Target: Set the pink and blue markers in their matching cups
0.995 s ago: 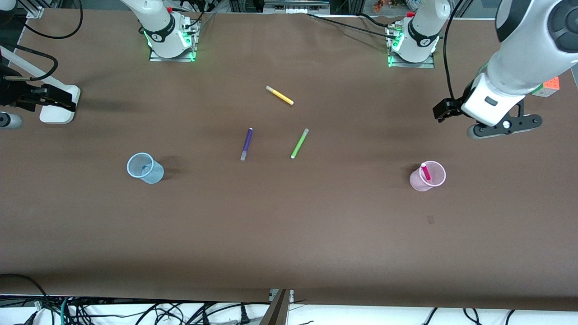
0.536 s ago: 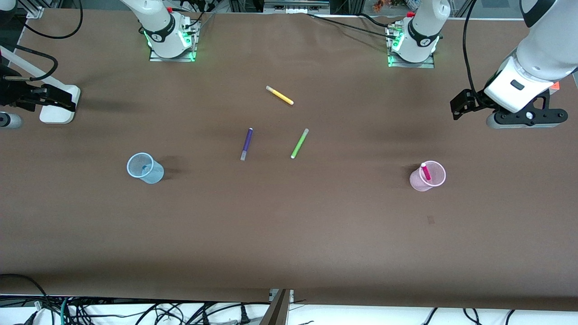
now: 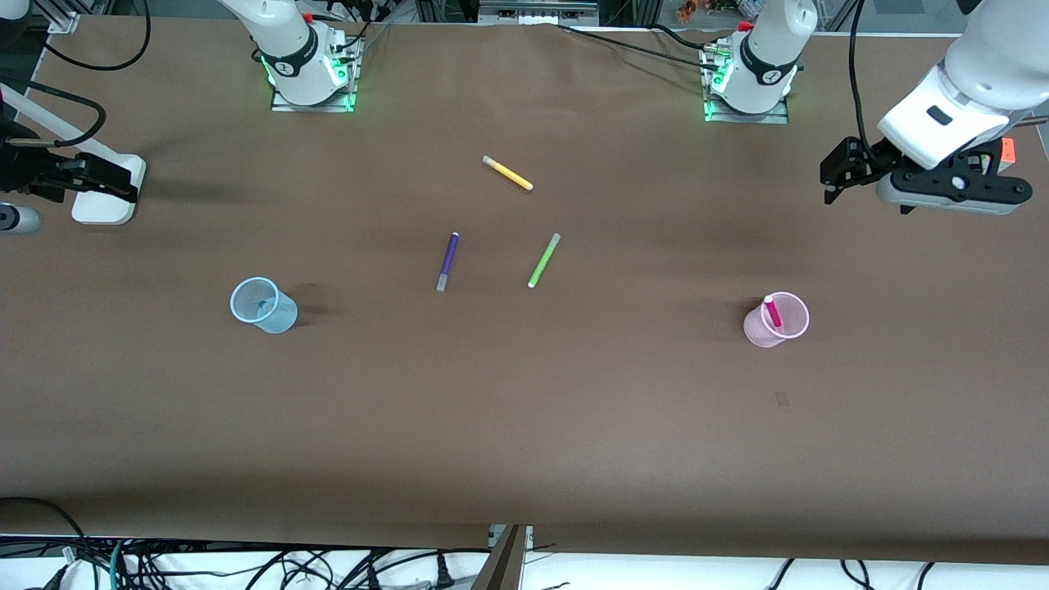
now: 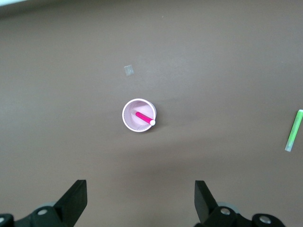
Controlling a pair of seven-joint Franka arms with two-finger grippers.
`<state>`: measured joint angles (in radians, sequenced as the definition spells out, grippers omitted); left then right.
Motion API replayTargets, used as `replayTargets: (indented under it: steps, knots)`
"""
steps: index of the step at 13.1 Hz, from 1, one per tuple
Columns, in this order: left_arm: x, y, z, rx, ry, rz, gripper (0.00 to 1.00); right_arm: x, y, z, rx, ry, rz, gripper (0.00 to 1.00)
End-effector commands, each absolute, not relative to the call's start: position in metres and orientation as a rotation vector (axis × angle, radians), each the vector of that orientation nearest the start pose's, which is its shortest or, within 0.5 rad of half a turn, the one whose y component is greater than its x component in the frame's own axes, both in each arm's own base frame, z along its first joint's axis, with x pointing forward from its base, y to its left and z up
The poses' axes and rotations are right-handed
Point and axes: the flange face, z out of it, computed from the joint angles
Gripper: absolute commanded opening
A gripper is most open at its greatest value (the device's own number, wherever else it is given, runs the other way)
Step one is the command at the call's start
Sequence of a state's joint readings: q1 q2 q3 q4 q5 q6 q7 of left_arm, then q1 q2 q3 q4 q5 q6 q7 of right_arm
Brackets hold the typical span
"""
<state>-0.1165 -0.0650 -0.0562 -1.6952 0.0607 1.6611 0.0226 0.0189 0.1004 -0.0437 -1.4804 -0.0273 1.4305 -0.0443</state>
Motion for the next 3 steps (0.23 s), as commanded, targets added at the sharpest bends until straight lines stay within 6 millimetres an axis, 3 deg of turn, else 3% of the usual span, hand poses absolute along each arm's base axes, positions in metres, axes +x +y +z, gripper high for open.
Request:
replayTargets:
  steps: [1, 3]
  knots:
    - [0.5389, -0.0806, 0.6115, -3.055, 0.404, -0.038, 1.00, 0.5662, -0.0152, 0.6004, -3.166, -0.030, 0.240, 1.00]
    - [0.5449, -0.0804, 0.6055, -3.056, 0.399, -0.021, 1.00, 0.5658, -0.0144, 0.6012, -3.167, -0.033, 0.238, 1.00]
